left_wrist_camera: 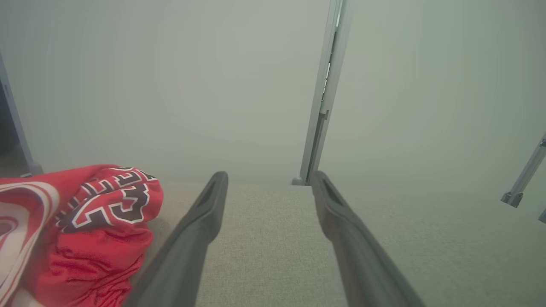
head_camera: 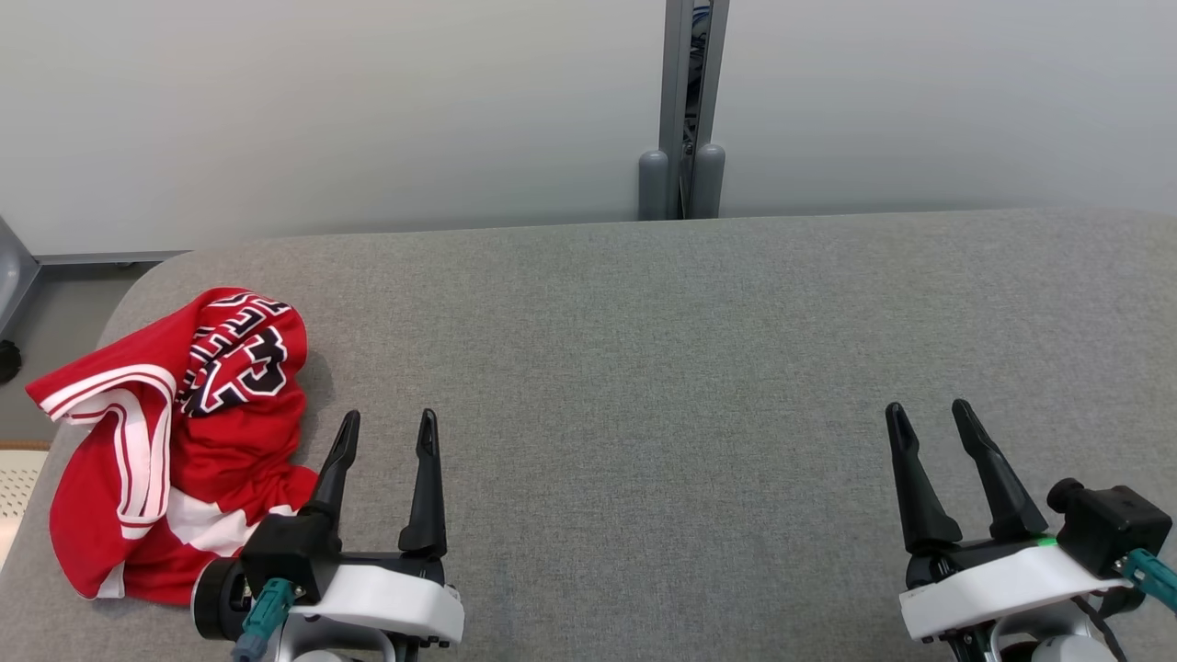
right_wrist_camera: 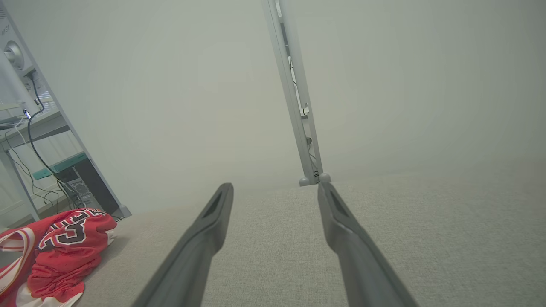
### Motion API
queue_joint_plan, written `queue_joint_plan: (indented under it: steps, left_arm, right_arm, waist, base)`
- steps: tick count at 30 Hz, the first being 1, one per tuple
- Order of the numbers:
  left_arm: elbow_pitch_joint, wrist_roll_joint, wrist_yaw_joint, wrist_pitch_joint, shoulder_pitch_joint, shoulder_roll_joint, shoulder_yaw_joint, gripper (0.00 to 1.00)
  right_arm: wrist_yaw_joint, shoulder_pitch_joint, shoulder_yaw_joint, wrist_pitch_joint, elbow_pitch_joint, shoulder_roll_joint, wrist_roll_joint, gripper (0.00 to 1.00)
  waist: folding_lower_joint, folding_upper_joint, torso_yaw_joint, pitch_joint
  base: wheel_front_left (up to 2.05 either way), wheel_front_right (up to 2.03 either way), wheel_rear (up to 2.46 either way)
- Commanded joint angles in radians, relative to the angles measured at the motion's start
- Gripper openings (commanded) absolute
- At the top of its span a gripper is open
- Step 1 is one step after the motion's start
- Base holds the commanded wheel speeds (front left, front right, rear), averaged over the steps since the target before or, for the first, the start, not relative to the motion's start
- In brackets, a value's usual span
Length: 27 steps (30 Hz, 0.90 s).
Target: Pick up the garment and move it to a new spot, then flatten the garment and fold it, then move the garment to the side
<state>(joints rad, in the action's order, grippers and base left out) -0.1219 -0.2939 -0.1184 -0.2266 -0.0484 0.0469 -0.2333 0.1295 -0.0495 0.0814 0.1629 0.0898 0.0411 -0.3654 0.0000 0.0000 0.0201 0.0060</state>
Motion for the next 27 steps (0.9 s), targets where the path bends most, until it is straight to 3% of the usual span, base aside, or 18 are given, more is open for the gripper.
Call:
queue_joint_plan:
  steps: [1,27]
  left_arm:
    - [0.013,0.031,-0.012,-0.007,-0.012,0.006,0.004,1.00]
    - [-0.014,0.208,-0.040,-0.033,0.012,0.006,0.017,1.00]
  right_arm:
    - [0.002,0.005,0.000,0.013,0.006,0.009,0.022,1.00]
    - [0.002,-0.003,0.051,0.091,-0.001,0.013,0.198,1.00]
  waist:
    - [0.0000,0.0000,0.001,0.000]
    - [0.0000,0.0000,0.010,0.012]
  base:
    - [0.00,0.00,0.00]
    - [0.00,0.00,0.00]
